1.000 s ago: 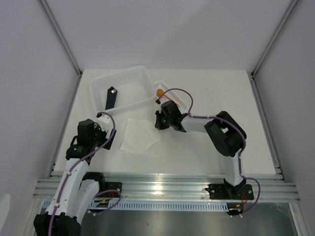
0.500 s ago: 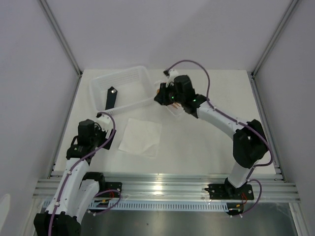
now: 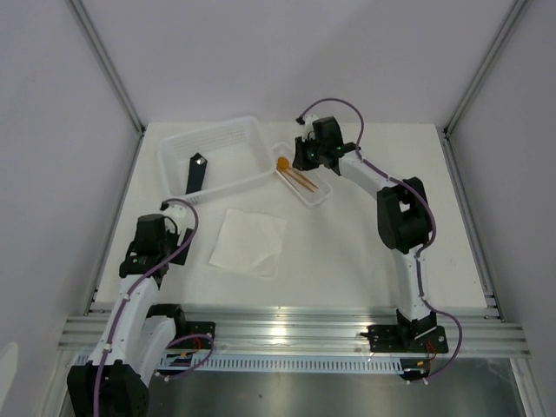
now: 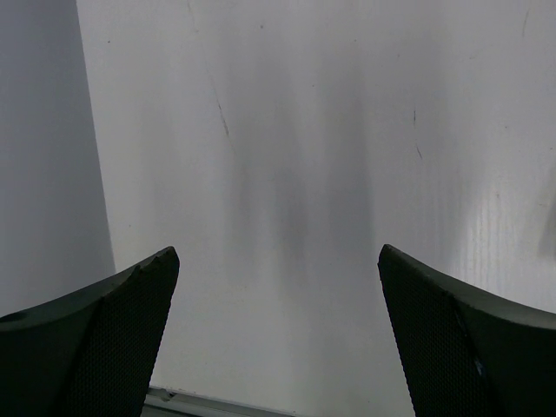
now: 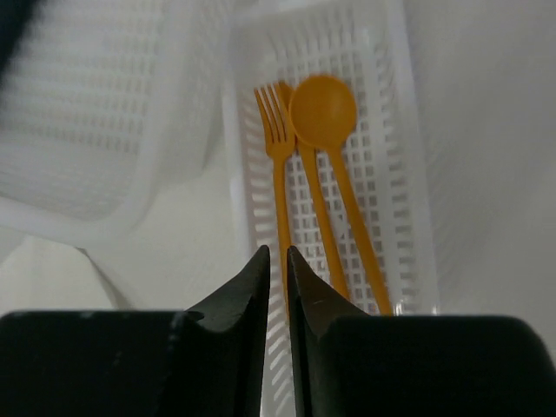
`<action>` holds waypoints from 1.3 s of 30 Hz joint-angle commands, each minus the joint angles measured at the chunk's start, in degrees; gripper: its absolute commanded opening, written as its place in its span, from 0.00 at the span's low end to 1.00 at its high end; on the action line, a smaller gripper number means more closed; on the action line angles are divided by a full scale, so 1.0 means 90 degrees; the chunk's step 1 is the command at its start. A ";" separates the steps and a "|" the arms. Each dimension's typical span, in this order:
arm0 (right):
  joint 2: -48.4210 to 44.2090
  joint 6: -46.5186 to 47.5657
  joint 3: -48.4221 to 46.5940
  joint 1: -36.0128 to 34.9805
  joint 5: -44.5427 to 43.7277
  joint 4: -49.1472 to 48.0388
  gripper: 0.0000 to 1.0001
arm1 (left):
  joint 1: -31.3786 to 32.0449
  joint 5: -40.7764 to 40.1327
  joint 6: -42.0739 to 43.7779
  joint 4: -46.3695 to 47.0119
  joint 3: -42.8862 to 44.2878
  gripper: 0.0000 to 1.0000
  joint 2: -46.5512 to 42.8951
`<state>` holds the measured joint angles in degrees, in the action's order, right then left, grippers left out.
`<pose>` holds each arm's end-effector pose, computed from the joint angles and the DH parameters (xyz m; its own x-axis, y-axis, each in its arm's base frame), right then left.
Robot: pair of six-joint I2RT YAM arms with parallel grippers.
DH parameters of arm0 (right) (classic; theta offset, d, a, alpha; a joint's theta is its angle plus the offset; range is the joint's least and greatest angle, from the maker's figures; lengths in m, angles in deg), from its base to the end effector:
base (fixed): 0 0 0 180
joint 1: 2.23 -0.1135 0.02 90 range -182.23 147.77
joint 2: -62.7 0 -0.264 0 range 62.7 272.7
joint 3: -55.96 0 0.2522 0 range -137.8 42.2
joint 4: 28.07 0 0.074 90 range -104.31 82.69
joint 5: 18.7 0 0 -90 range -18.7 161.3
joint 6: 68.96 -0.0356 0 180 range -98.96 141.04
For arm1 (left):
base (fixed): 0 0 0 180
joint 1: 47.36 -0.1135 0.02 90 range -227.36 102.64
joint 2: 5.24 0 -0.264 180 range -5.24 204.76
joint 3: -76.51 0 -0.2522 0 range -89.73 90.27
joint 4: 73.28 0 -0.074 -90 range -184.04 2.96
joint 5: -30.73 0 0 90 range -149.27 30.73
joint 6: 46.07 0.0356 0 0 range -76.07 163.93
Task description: Place the utensils on the paper napkin and roll it up
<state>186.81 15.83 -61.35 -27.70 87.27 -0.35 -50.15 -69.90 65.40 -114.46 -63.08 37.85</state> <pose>0.4541 0.2271 0.2409 -0.5656 -0.1727 -0.8064 -0.5691 0.7894 0.2301 0.1572 0.0142 0.2065 -0.7102 0.3255 -0.6242 0.0852 0.9199 0.3829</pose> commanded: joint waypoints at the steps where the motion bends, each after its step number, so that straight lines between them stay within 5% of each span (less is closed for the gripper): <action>1: 0.0329 0.0384 -0.0350 -0.0138 0.0238 0.0588 0.16 | -0.0071 -0.0195 -0.0072 0.0273 -0.0022 1.00 -0.0032; 24: 0.1541 0.0745 -0.0819 -0.0421 -0.1158 0.0929 0.27 | -0.0081 -0.0108 -0.0062 0.0302 -0.0003 0.99 0.0026; 33: 0.1347 0.0716 -0.0751 -0.0519 -0.1413 0.1028 0.00 | -0.0081 -0.0127 -0.0062 0.0302 -0.0012 0.99 0.0046; 39: 0.0771 0.0609 -0.0673 -0.0509 -0.1432 0.0735 0.00 | -0.0081 -0.0118 -0.0052 0.0302 -0.0012 0.99 0.0027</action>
<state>198.64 21.64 -67.20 -32.03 75.75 6.40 -50.35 -70.69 65.40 -112.82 -63.08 38.29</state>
